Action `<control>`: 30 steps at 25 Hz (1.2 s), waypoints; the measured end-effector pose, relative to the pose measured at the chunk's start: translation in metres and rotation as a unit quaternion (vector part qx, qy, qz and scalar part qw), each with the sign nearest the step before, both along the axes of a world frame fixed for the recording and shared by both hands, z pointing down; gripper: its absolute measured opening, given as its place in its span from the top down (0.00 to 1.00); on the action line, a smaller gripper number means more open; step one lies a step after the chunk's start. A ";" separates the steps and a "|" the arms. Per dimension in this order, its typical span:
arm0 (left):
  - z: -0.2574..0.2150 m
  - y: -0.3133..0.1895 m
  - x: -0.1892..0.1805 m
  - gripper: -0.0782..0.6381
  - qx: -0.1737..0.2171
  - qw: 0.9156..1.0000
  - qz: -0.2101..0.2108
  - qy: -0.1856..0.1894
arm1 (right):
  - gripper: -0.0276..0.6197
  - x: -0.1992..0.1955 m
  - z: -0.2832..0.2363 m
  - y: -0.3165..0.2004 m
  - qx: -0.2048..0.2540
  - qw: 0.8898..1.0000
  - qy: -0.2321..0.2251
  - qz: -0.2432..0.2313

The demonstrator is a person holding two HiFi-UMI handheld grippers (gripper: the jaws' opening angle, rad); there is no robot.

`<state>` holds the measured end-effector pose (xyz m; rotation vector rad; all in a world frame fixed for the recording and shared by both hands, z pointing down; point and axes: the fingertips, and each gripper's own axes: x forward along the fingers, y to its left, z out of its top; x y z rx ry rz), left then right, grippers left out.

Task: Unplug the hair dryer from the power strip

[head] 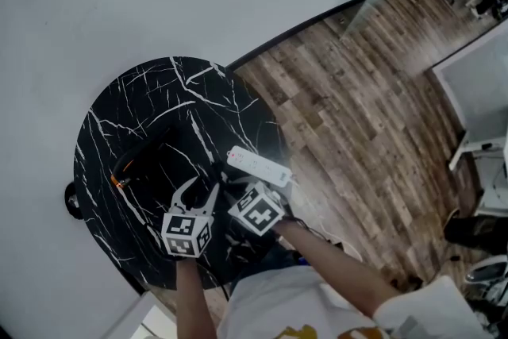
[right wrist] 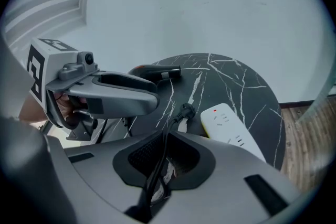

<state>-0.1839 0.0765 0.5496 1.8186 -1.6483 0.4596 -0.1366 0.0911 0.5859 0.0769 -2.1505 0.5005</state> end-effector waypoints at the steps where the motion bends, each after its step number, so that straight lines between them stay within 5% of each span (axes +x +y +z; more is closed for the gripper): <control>1: 0.001 0.001 -0.001 0.65 0.000 1.000 -0.003 0.001 | 0.92 0.000 0.002 0.003 0.000 1.000 0.004 -0.007; 7: 0.003 0.005 -0.007 0.65 0.001 1.000 -0.014 -0.005 | 0.90 -0.002 0.008 0.017 0.021 0.998 0.016 -0.049; 10: 0.005 0.006 -0.009 0.65 -0.001 1.000 -0.018 -0.002 | 0.79 -0.001 0.012 0.019 0.016 0.998 0.019 -0.057; 30: 0.008 0.015 -0.014 0.65 -0.002 0.999 -0.031 0.006 | 0.69 -0.002 -0.006 0.010 0.009 0.999 -0.024 -0.027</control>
